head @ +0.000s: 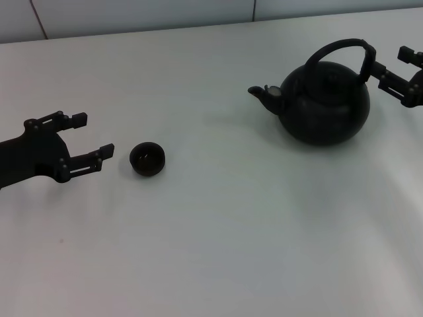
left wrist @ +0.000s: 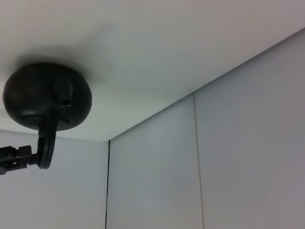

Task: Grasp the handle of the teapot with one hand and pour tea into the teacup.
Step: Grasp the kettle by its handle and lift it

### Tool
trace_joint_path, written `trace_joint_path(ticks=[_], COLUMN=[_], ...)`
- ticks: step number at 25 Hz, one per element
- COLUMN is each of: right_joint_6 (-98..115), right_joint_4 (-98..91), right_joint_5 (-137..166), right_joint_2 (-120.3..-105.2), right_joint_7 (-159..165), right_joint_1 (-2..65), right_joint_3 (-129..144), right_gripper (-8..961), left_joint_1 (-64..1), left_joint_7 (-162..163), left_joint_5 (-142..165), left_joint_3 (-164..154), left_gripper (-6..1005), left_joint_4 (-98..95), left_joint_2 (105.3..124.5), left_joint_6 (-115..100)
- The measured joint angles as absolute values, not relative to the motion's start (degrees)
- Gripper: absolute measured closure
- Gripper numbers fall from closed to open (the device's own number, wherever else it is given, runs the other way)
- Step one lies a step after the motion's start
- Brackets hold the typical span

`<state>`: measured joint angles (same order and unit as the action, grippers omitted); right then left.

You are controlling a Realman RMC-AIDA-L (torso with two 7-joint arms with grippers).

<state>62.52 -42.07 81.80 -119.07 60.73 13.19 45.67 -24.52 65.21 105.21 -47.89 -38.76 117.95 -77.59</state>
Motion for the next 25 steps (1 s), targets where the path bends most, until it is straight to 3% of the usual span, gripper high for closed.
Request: trace_joint_path(ticks=[25], right_joint_6=[57.77], right_joint_4=[-37.77], right_joint_5=[81.68], right_joint_2=[-118.95], right_joint_7=[59.15], right_joint_1=[17.73], right_joint_3=[45.62], right_gripper=[393], left_joint_1=[-24.44], left_joint_7=[65.04], left_joint_5=[105.21], left_joint_3=[-47.9], left_gripper=[207], left_joint_4=[-38.76], left_joint_2=[117.77], left_joint_6=[-77.54])
